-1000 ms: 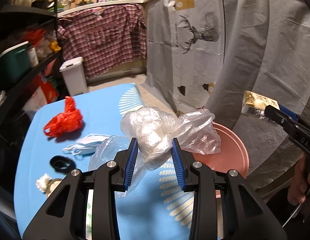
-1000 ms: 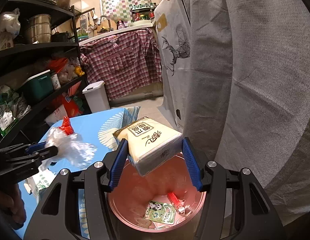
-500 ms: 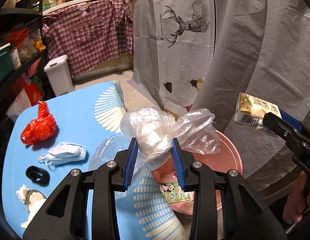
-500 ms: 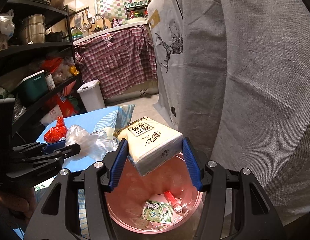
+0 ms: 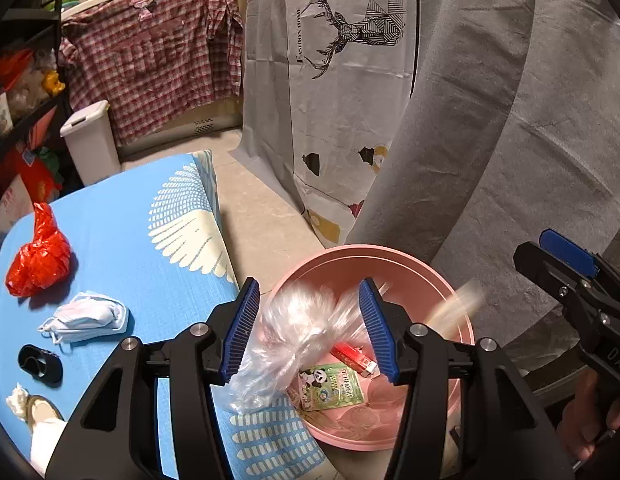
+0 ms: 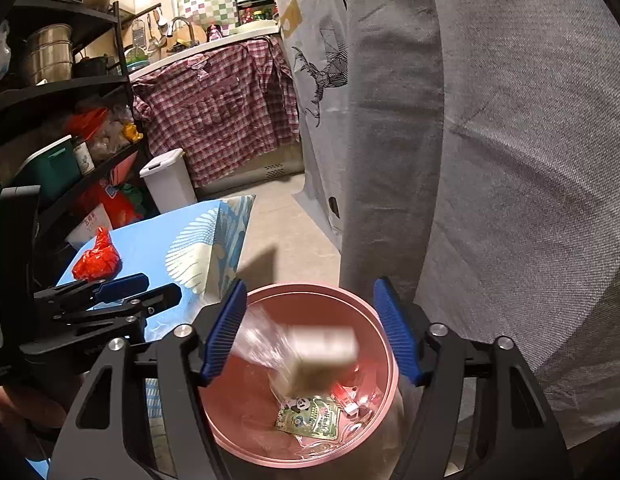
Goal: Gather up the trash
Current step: 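Carry the plastic bag and tissue pack over the pink bin and release both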
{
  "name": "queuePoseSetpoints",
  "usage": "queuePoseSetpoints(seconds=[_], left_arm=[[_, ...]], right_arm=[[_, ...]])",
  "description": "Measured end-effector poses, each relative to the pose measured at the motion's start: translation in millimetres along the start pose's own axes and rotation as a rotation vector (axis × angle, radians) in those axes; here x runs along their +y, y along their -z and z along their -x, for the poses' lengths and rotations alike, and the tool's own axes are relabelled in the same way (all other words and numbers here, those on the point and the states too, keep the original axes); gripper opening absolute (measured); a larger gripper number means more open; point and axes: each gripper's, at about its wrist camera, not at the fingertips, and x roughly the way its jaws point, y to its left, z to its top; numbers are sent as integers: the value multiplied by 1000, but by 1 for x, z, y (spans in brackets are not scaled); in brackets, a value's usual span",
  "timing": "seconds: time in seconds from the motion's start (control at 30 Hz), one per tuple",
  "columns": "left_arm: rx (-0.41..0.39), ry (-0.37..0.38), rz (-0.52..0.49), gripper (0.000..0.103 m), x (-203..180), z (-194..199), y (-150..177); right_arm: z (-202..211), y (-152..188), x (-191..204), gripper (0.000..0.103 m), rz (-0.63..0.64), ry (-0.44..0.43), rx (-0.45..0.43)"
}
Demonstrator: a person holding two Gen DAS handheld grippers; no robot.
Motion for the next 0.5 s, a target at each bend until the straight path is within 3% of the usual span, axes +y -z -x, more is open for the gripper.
queuePoseSetpoints(seconds=[0.27,0.5], left_arm=[[-28,-11,33,52,17,16,2],[-81,-47,38,52,37,64,5]], right_arm=[[-1,3,2,67,10,-7,-6],[11,4,11,66,25,-40,-31]])
